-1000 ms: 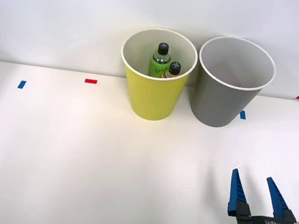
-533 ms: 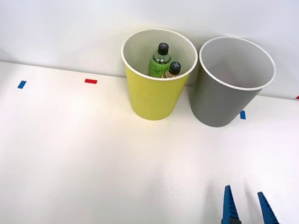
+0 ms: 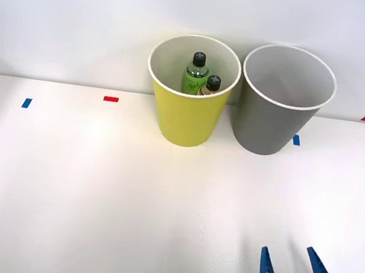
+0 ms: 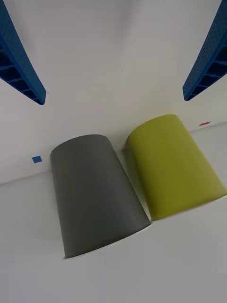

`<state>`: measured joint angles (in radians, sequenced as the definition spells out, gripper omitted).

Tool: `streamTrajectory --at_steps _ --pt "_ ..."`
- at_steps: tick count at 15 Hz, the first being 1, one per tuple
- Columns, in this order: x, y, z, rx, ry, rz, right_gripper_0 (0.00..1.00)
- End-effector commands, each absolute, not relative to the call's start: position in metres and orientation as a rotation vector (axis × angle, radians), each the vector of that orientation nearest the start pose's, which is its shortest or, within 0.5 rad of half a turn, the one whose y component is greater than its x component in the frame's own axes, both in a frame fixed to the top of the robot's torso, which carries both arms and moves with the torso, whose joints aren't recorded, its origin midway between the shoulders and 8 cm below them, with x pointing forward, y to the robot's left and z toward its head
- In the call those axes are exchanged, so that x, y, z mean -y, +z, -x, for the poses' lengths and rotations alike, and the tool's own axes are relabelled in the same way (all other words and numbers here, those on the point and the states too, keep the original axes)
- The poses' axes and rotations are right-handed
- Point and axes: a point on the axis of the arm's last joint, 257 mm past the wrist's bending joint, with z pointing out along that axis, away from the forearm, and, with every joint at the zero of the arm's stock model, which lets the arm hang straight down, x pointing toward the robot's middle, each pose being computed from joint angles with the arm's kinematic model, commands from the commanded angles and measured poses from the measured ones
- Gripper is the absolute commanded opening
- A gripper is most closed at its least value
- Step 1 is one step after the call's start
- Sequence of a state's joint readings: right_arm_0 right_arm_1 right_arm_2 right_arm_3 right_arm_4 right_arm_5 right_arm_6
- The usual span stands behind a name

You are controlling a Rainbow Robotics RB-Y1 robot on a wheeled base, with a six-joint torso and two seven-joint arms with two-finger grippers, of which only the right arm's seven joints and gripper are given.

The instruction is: Put cans in the gray bin, plastic bottles in the light green bin

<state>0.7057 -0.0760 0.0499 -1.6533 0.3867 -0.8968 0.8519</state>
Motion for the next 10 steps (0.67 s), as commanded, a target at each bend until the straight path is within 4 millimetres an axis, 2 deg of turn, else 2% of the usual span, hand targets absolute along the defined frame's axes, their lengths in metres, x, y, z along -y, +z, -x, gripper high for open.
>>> streamTrajectory --at_steps 1,6,10 --pt "0.21 -0.264 -0.271 -1.345 0.386 -0.051 1.0" --pt "0.211 -0.269 -0.247 -1.351 0.248 -0.081 1.0" --pt "0.208 -0.272 -0.227 -1.359 0.248 -0.131 1.0"
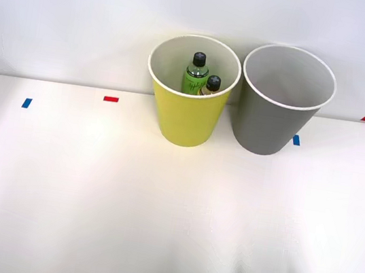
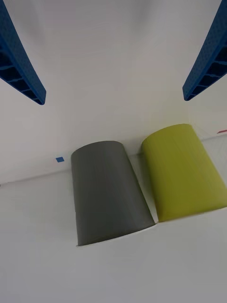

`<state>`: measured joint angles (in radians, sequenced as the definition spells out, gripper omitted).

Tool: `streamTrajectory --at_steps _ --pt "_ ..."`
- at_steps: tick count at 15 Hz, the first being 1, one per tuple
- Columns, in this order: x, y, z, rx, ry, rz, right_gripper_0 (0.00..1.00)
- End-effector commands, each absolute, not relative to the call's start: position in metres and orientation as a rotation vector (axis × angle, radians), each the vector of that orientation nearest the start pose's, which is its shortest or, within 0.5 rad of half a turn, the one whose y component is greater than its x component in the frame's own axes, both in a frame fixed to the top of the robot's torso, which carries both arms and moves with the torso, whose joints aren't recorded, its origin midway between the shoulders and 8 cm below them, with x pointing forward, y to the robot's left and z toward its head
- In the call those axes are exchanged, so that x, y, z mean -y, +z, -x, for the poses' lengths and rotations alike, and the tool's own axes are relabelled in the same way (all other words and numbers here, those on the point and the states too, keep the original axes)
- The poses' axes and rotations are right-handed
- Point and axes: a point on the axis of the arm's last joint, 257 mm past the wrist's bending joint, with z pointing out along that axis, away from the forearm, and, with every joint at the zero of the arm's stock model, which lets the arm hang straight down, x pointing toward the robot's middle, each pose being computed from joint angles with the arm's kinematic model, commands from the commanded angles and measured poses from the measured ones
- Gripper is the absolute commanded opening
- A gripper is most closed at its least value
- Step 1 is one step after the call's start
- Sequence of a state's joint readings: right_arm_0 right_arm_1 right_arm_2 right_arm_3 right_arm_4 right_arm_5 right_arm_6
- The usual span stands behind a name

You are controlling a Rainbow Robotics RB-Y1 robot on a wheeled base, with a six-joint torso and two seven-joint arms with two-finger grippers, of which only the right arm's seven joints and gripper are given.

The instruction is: Put cans in the gray bin, plastic bottles in the light green bin

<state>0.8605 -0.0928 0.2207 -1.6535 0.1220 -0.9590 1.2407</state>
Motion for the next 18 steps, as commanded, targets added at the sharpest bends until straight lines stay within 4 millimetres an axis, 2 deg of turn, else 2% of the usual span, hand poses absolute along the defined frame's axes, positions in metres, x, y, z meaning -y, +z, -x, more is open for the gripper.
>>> streamTrajectory --at_steps 1,8,18 --pt "0.2074 -0.2723 -0.2235 -1.361 0.25 -0.139 1.0" --pt "0.2063 -0.276 -0.2159 -1.379 0.242 -0.136 1.0" --pt "0.2063 -0.2757 -0.2157 -1.378 0.241 -0.133 1.0"
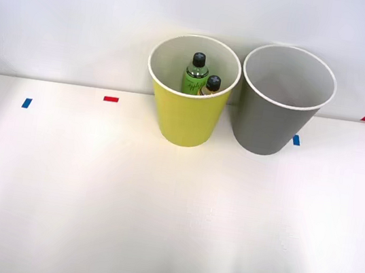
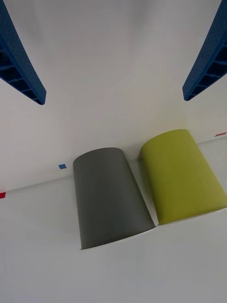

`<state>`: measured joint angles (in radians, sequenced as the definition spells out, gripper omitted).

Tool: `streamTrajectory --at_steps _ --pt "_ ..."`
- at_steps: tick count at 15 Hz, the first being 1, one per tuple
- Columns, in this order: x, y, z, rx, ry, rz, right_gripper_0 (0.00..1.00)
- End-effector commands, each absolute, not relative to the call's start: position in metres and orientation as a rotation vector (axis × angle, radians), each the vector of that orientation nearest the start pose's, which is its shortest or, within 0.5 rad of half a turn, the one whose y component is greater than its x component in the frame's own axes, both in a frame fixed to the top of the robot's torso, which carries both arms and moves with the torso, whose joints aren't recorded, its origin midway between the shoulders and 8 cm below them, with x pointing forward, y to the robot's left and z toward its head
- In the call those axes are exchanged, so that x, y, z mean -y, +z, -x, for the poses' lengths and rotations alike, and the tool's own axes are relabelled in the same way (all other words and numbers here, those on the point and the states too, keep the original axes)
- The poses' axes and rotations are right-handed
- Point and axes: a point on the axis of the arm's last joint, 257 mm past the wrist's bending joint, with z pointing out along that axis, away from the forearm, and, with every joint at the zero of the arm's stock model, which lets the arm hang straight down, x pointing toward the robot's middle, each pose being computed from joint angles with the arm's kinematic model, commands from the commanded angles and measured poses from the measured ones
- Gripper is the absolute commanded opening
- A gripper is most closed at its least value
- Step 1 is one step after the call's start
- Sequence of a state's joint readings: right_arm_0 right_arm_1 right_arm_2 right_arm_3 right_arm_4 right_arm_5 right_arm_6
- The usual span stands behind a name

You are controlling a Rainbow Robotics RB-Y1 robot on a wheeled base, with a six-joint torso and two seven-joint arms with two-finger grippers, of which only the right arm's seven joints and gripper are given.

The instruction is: Put cans in the gray bin, plastic bottles in the light green bin

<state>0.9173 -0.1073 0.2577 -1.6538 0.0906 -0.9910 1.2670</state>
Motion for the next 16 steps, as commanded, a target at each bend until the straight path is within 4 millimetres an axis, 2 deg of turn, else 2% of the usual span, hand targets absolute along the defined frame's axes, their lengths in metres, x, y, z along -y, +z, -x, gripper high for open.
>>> streamTrajectory --at_steps 1,16 --pt "0.2063 -0.2757 -0.2157 -1.378 0.241 -0.133 1.0" --pt "0.2063 -0.2757 -0.2157 -1.378 0.241 -0.133 1.0"
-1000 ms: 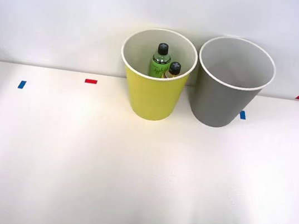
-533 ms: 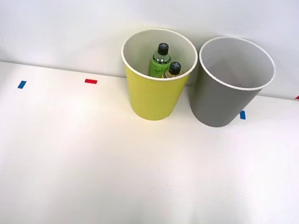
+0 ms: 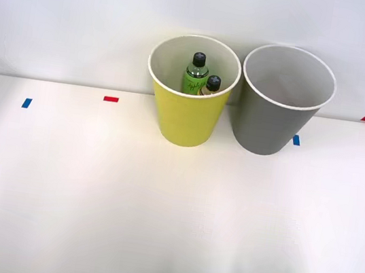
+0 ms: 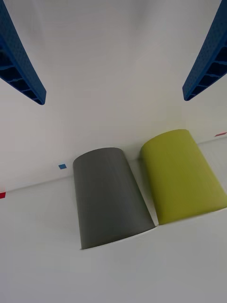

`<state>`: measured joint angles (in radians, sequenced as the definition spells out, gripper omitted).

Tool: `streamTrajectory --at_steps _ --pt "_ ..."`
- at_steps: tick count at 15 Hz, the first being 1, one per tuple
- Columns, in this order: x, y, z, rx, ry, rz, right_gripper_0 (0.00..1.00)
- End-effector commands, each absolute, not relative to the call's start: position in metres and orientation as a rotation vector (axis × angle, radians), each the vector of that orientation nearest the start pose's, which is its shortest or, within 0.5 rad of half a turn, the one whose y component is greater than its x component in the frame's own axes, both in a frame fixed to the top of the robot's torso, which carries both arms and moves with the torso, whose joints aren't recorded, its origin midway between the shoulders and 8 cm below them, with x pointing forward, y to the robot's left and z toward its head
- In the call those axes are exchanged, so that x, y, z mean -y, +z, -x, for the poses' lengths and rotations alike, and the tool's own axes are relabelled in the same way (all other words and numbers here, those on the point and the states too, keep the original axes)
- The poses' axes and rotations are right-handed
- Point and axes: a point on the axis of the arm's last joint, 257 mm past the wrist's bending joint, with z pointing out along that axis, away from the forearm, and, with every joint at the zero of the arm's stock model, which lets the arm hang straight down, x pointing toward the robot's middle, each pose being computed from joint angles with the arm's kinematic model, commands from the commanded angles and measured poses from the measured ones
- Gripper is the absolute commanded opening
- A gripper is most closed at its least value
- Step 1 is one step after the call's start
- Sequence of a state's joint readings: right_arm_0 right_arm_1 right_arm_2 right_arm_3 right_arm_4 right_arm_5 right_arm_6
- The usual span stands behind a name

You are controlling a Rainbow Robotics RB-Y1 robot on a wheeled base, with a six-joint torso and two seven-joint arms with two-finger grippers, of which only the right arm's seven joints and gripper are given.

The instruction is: Put cans in the gray bin, plastic bottles in the light green bin

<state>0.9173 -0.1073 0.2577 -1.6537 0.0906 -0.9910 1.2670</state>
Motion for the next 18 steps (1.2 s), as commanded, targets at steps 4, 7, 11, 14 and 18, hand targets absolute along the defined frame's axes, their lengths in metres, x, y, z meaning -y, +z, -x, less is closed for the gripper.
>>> streamTrajectory --at_steps 4,7,11,14,18 --pt "0.2063 -0.2757 -0.2157 -1.378 0.241 -0.133 1.0" --pt "0.2063 -0.2757 -0.2157 -1.378 0.241 -0.133 1.0" --pt "0.2063 -0.2757 -0.2157 -1.378 0.241 -0.133 1.0" --pt "0.2063 -0.2757 -0.2157 -1.378 0.241 -0.133 1.0" --pt "0.2063 -0.2757 -0.2157 -1.378 0.241 -0.133 1.0"
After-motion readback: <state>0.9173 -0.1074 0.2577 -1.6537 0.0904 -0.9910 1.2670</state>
